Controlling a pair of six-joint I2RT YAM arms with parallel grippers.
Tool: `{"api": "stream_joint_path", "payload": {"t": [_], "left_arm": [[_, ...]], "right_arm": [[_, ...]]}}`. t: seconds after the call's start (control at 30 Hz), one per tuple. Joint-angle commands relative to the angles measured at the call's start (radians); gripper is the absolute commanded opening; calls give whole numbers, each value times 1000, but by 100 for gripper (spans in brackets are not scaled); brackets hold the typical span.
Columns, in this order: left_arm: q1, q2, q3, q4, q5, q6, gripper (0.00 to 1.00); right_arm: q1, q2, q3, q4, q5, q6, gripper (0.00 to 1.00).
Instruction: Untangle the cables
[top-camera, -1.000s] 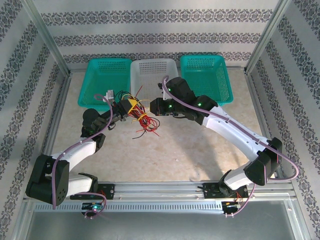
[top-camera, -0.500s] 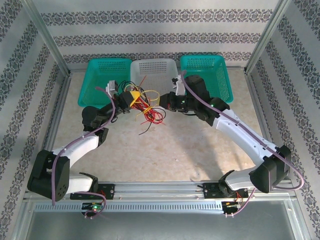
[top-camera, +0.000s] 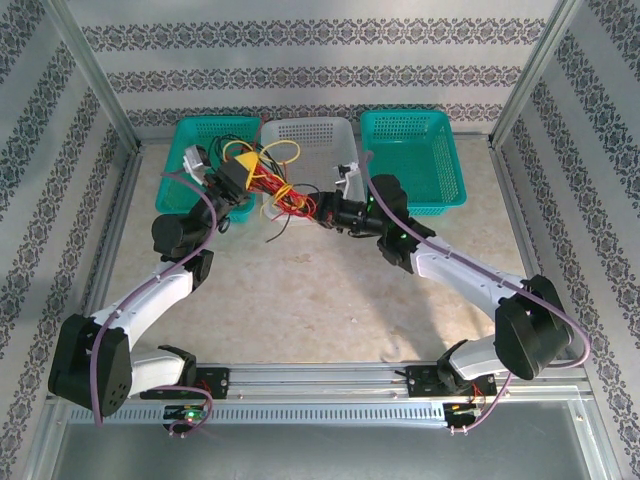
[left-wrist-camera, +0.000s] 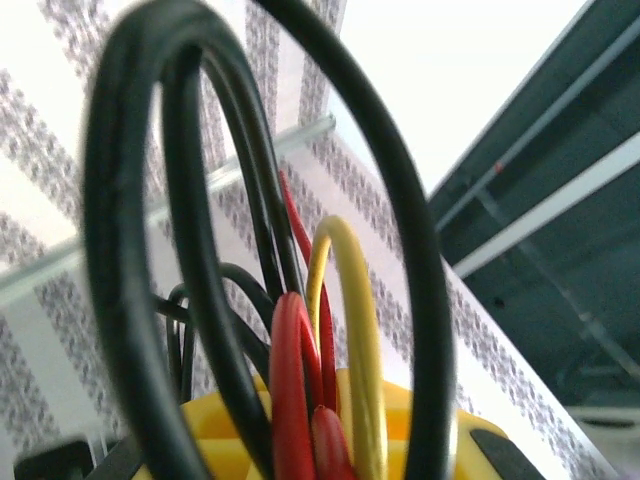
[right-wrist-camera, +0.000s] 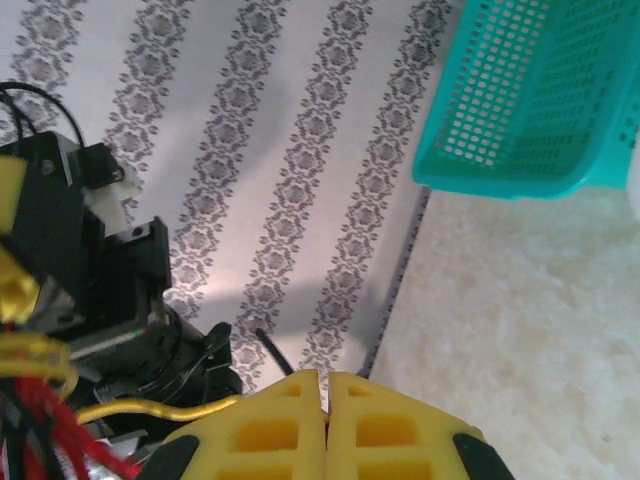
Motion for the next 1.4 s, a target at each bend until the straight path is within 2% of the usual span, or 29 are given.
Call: {"api": "stream_joint_path", "payload": {"t": [0.0, 0.2, 0.4, 0.57, 0.87, 1.03, 1.17, 1.3, 1.37], "left_arm": [[-11, -24, 44, 149, -226, 99, 0], [-11, -42, -13, 29, -348, 220, 0], [-11, -143, -80, -202, -398, 386, 0], [-10, -227, -136, -343, -438, 463, 0], [-12, -345, -166, -591, -465, 531, 0], [-12, -392, -169, -734, -439, 588, 0], [-12, -432, -192, -813, -398, 603, 0], [-11, -477, -240, -770, -349, 571, 0], [-12, -464, -244, -688, -231, 542, 0]], "right_arm": [[39, 12, -77, 152, 71, 71, 0], [109, -50, -152, 189, 128, 89, 0], [153, -166, -124, 73, 139, 25, 0], [161, -220, -37, -23, 121, -25, 0], [162, -214, 188, -205, 95, -135, 0], [154, -222, 296, -305, 110, -194, 0], [110, -251, 370, -448, 177, -247, 0], [3, -254, 440, -610, 217, -276, 0], [-72, -231, 459, -659, 202, -277, 0]]}}
